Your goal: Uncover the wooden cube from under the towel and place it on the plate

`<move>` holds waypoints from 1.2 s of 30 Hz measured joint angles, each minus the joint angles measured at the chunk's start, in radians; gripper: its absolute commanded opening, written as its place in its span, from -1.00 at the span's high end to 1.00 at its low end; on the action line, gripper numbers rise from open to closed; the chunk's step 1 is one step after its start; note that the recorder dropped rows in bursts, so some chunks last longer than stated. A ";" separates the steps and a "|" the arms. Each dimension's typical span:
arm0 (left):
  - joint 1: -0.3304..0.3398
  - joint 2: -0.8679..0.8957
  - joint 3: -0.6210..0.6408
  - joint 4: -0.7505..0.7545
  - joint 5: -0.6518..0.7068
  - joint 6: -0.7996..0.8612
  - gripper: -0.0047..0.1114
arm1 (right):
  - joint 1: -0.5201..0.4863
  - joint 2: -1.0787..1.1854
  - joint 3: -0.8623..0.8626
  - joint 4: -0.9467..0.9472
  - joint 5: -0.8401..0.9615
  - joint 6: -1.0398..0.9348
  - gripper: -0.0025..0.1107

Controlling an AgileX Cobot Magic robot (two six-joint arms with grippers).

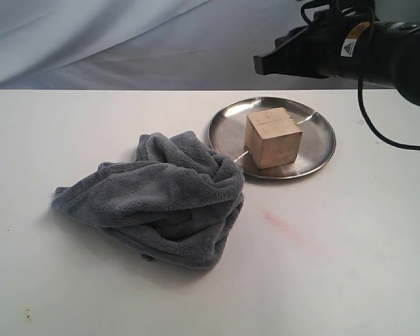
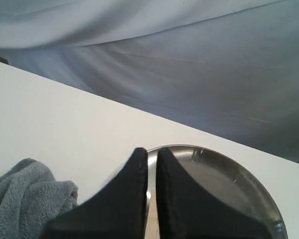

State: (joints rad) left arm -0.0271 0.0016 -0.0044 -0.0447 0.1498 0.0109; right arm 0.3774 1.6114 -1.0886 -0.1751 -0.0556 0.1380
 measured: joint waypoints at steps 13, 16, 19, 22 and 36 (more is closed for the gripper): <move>0.000 0.000 0.000 0.000 0.000 0.000 0.89 | -0.006 0.000 0.000 -0.002 0.016 0.000 0.96; 0.000 0.000 0.000 0.000 0.000 0.000 0.89 | -0.034 -0.002 0.000 -0.002 0.016 0.000 0.96; 0.000 0.000 0.000 0.000 0.000 0.000 0.89 | -0.073 -0.026 0.002 0.000 0.021 0.000 0.96; 0.000 0.000 0.000 0.000 0.000 0.000 0.89 | -0.143 -0.120 0.002 0.000 0.032 0.002 0.96; 0.000 0.000 0.000 0.000 0.000 0.000 0.89 | -0.248 -0.603 0.269 0.010 -0.183 0.002 0.96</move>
State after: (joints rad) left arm -0.0271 0.0016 -0.0044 -0.0447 0.1498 0.0109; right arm 0.1298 1.0082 -0.8193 -0.1651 -0.2383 0.1400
